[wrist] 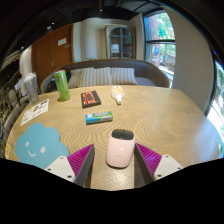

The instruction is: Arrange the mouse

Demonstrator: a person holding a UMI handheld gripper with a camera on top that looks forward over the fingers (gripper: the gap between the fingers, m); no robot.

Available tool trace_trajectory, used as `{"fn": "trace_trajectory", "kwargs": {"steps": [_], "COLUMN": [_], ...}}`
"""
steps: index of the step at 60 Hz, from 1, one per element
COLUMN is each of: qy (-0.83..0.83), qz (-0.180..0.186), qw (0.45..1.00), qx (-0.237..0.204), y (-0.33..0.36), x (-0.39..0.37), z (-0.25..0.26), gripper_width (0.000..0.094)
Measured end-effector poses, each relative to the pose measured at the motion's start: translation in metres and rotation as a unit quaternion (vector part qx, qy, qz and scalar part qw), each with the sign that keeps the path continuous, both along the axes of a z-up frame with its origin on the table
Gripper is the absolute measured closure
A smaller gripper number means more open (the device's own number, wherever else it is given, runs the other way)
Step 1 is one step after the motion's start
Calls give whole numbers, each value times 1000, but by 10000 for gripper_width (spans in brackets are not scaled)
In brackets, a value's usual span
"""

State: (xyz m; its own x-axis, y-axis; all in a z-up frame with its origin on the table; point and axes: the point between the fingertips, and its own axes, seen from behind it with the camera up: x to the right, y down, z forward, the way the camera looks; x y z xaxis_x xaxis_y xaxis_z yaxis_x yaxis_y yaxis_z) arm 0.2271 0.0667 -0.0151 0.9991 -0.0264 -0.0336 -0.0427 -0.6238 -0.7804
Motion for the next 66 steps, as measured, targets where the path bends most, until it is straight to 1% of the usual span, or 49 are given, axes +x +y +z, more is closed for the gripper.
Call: {"fn": "trace_trajectory", "kwargs": {"steps": [2, 4, 8, 10, 11, 13, 16, 20, 21, 25, 30, 34, 36, 40, 44, 48, 51, 55, 60, 66], "qy": [1, 1, 0, -2, -1, 3, -1, -4, -8, -16, -12, 3, 14, 24, 32, 26, 11, -8, 0, 7], "qz": [-6, -12, -28, -38, -41, -47, -54, -81, -81, -63, -52, -37, -38, -36, -10, 13, 22, 19, 3, -4], "qw": [1000, 1000, 1000, 999, 999, 999, 998, 996, 996, 997, 996, 992, 989, 987, 989, 992, 994, 996, 998, 999], "qx": [1, 3, 9, 13, 15, 18, 24, 28, 31, 47, 77, 118, 139, 152, 146, 126, 108, 86, 63, 36], "y": [6, 11, 16, 15, 15, 13, 12, 7, 6, 0, -10, -18, -23, -35, -35, -42, -42, -41, -41, -43], "x": [1, 2, 6, 9, 9, 9, 12, 15, 14, -6, -44, -91, -113, -158, -211, -248, -264, -266, -265, -263], "z": [0, 0, -1, 0, 0, 0, 2, 4, 6, 16, 49, 85, 103, 121, 114, 95, 77, 55, 35, 13], "gripper_width": [121, 166, 284, 372, 398, 404, 441, 489, 509, 550, 552, 552, 552, 553, 554, 555, 555, 553, 551, 538]}}
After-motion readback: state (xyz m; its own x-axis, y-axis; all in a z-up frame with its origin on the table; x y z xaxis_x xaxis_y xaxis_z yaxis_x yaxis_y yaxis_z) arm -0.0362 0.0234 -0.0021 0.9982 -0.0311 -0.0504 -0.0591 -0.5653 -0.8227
